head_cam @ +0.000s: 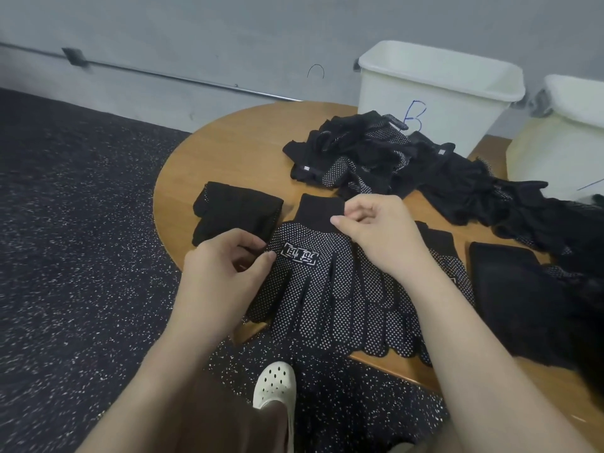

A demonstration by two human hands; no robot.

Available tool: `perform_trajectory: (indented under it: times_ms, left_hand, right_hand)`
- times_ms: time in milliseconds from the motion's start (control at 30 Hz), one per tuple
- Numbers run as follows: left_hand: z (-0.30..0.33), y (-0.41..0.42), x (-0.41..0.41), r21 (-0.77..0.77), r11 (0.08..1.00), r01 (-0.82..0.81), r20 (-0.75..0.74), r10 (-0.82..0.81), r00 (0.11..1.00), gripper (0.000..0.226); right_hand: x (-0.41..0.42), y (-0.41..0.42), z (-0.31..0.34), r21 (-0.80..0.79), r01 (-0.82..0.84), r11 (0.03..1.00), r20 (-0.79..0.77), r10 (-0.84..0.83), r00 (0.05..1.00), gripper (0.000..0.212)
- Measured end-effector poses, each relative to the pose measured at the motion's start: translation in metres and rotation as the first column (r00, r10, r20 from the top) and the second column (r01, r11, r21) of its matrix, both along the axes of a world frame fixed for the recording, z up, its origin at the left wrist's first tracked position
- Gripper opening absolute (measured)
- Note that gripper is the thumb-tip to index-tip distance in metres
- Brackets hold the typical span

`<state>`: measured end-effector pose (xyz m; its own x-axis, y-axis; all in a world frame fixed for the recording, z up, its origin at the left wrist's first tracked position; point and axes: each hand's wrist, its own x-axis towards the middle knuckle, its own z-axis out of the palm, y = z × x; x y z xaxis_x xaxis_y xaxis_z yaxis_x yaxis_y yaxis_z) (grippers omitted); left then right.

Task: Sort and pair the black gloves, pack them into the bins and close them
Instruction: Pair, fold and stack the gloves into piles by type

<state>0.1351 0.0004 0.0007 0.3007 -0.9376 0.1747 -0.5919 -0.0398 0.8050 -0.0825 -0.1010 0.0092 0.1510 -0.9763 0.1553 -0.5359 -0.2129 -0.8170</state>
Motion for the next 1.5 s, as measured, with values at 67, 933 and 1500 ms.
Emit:
perform_trajectory:
  times_ms: [67,933,1500]
  left_hand:
    - [0.0,0.0,0.0,0.002,1.0,-0.003,0.026,0.003,1.0,0.007]
    - [-0.007,-0.003,-0.032,0.141,0.904,0.403,0.407,-0.424,0.809,0.064]
    - [-0.013,0.009,-0.026,0.378,0.854,0.359,0.567,-0.519,0.64,0.084]
  right_hand:
    - [0.0,-0.003,-0.002,0.0,0.03,1.0,-0.028,-0.03,0.999,0.02]
    - [0.009,0.021,-0.005,-0.231,-0.283,0.931,-0.403,0.173,0.898,0.031]
    - [0.005,0.018,-0.015,0.074,-0.382,0.921,-0.76,0.3,0.576,0.065]
